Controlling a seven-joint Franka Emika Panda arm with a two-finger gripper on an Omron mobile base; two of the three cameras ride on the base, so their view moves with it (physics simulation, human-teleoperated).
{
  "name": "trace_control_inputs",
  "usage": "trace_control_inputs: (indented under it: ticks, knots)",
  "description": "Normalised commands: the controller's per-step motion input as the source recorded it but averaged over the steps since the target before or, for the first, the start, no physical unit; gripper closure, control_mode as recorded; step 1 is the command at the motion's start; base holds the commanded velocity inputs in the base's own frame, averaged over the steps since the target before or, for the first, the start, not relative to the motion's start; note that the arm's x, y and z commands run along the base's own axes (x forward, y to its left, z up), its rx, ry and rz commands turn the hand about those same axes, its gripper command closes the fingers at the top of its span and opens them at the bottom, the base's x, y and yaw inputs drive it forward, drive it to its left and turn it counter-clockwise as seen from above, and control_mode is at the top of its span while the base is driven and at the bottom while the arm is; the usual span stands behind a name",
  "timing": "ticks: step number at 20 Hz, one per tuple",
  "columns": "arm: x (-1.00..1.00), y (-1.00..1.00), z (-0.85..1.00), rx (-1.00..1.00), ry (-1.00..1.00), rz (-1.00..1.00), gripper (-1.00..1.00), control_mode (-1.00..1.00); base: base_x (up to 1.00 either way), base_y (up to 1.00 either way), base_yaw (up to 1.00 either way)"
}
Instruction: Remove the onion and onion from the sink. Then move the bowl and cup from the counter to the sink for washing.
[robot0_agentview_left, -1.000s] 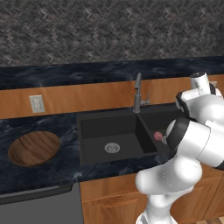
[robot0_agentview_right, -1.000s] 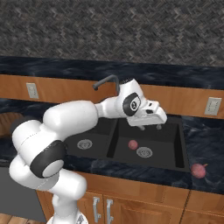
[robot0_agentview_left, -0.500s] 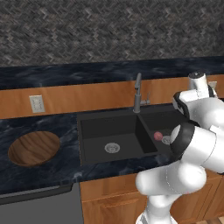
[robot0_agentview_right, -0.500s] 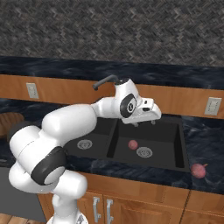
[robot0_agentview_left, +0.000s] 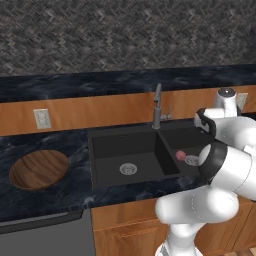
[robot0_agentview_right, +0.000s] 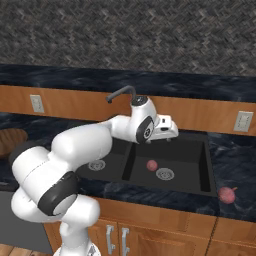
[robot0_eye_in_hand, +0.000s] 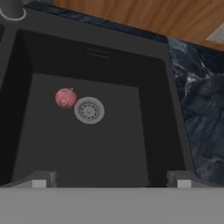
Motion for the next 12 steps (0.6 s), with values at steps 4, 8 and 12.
trace_control_inputs:
  ticks: [4, 8, 12]
  knots:
    - [0.29, 0.19, -0.13, 0.09, -0.07, 0.13, -1.00, -1.00, 0.00, 0.00, 0.00]
    - [0.37, 0.12, -0.08, 0.09, -0.08, 0.10, -1.00, -1.00, 0.00, 0.00, 0.00]
    - [0.37, 0.09, -0.10, 0.10, -0.07, 0.08, -1.00, -1.00, 0.00, 0.00, 0.00]
